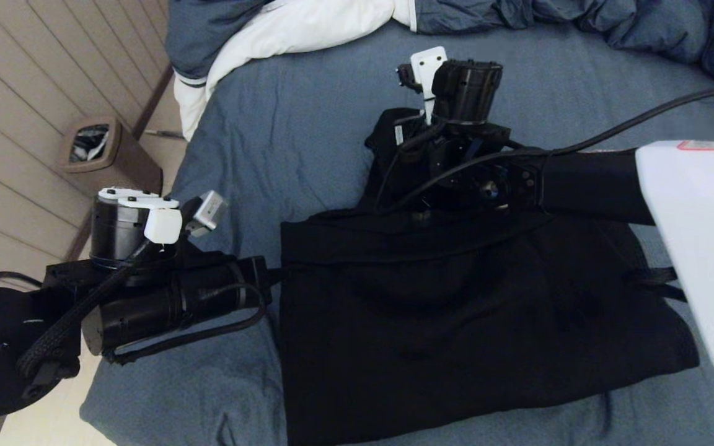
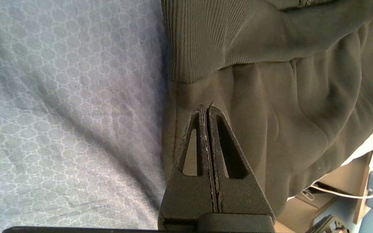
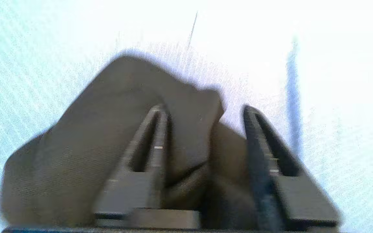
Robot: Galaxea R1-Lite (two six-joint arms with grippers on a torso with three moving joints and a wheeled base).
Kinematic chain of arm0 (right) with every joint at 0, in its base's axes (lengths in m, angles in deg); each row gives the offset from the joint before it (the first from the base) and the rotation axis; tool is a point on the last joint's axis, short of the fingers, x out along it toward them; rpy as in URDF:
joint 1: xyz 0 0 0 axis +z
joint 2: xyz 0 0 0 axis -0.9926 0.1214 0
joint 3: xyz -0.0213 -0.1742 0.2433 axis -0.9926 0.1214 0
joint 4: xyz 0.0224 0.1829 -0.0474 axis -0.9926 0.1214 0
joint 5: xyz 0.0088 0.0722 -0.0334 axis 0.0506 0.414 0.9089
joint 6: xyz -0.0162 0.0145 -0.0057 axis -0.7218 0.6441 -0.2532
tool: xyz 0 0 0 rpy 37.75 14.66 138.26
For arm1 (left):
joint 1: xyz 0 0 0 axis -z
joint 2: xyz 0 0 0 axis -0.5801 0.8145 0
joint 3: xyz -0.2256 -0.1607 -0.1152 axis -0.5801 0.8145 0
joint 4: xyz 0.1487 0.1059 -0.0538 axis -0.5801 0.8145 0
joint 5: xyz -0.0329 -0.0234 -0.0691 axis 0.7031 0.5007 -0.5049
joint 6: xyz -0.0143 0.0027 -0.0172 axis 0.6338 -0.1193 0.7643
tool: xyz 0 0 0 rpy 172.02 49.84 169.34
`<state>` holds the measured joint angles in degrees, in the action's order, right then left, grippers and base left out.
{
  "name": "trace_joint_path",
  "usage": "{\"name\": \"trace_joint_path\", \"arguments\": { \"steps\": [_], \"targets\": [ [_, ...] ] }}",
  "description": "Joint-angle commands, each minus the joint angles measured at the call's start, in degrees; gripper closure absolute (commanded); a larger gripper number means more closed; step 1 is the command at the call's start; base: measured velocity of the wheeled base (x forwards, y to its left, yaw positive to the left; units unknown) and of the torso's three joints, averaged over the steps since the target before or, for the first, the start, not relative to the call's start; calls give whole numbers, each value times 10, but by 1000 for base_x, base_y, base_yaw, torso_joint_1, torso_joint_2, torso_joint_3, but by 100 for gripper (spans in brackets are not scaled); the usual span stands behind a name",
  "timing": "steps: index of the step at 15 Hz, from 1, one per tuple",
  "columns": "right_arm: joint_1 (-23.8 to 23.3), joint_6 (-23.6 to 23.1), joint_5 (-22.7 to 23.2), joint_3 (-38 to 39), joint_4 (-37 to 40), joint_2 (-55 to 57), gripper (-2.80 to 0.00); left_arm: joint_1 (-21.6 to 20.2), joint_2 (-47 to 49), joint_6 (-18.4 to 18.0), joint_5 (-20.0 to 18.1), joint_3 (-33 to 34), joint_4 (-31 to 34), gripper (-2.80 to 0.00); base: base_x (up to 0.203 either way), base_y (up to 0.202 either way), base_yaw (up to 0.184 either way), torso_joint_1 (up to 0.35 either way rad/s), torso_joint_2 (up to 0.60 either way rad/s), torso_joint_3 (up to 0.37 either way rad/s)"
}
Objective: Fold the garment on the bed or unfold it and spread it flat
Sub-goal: Unfold the black sweatshirt
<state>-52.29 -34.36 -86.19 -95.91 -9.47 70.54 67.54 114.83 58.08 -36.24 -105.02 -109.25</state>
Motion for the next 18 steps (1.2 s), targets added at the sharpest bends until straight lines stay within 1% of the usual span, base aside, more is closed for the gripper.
{"name": "trace_joint_path", "arguments": {
  "steps": [1,7,10,11,13,14,15,17,18],
  "targets": [
    [0,-2,-1,1,-2,-22,-280,5,2,2,0,2,-5,0,0,0,0,0,0,0],
    [3,-5,0,2,1,-84,-280,6,3,2,0,3,-5,0,0,0,0,0,0,0],
    [15,-4,-1,23,6,-148,-280,8,4,2,0,3,-5,0,0,0,0,0,0,0],
    [28,-3,-1,56,15,-172,0,10,4,2,1,4,-5,0,0,0,0,0,0,0],
    [69,-1,0,137,52,-233,0,15,3,1,1,7,-5,0,0,0,0,0,0,0],
    [93,1,6,169,107,-265,0,17,3,1,0,8,-5,0,0,0,0,0,0,0],
    [107,12,30,190,196,-294,0,24,4,1,1,9,-5,0,0,0,0,0,0,0],
    [121,71,123,204,341,-338,0,33,6,0,2,13,-6,0,0,0,0,0,0,0],
    [122,90,140,201,389,-343,0,33,6,0,3,14,-10,0,0,0,0,0,0,0]
  ]
}}
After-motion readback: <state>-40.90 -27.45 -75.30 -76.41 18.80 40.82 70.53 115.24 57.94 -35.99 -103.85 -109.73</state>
